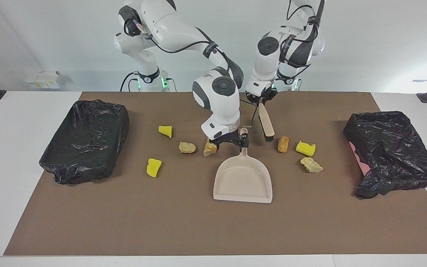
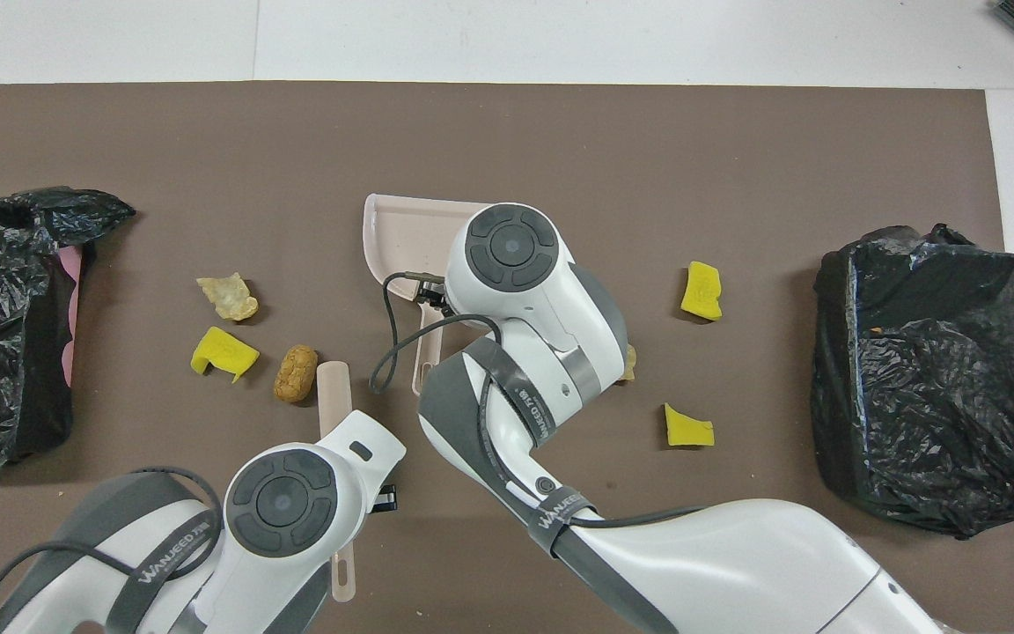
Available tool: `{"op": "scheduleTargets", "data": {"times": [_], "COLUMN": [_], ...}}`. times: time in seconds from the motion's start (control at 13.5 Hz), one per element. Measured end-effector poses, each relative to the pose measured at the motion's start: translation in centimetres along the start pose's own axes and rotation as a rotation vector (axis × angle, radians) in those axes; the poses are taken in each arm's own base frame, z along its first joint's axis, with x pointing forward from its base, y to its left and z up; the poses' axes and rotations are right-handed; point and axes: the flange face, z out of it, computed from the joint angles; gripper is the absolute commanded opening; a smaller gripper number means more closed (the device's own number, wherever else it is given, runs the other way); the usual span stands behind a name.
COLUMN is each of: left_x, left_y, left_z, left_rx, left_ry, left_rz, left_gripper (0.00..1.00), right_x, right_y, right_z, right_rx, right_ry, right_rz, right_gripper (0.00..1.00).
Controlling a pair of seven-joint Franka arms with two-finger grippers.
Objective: Sweep and dump trash in bin
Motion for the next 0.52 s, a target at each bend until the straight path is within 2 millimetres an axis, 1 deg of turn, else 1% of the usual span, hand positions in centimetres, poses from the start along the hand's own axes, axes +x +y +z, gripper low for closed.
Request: {"op": "scheduleTargets", "data": {"times": [0.07, 0.22, 0.3, 0.37, 0.44, 0.52], "left_x": [0.4, 1.5, 2.3, 3.4, 4.5, 5.7], "left_y": [-0.9, -3.0, -4.1, -5.7, -7.4, -9.5], "left_z": [-0.7, -2.7, -3.6, -4.1, -4.2, -4.1], "left_rx": [0.003, -0.006, -0.015, -0.025, -0.032, -0.041], "left_ry": [-0.001, 0.002, 0.010, 0.017, 0.018, 0.019], "left_rz": [0.004, 0.002, -0.014, -0.021, -0.013, -0.013], "left_gripper": [0.00, 0.00, 0.00, 0.00, 0.00, 0.00], "right_x": [-0.6, -2.3, -2.7, -2.7, -2.5, -2.4], "right_y": [-1.0, -2.8, -3.2, -3.1, -3.0, -2.8], "right_z": [0.3, 1.2, 1.4, 1.6, 1.8, 2.0], "right_rx": [0.003, 0.002, 0.000, -0.001, -0.005, -0.008], "right_ry": [-0.002, -0.009, -0.011, -0.012, -0.013, -0.015], "right_rz": [-0.013, -0.040, -0.044, -0.044, -0.040, -0.038], "right_gripper": [1.00, 1.00, 0.96, 0.79, 0.68, 0.67]}}
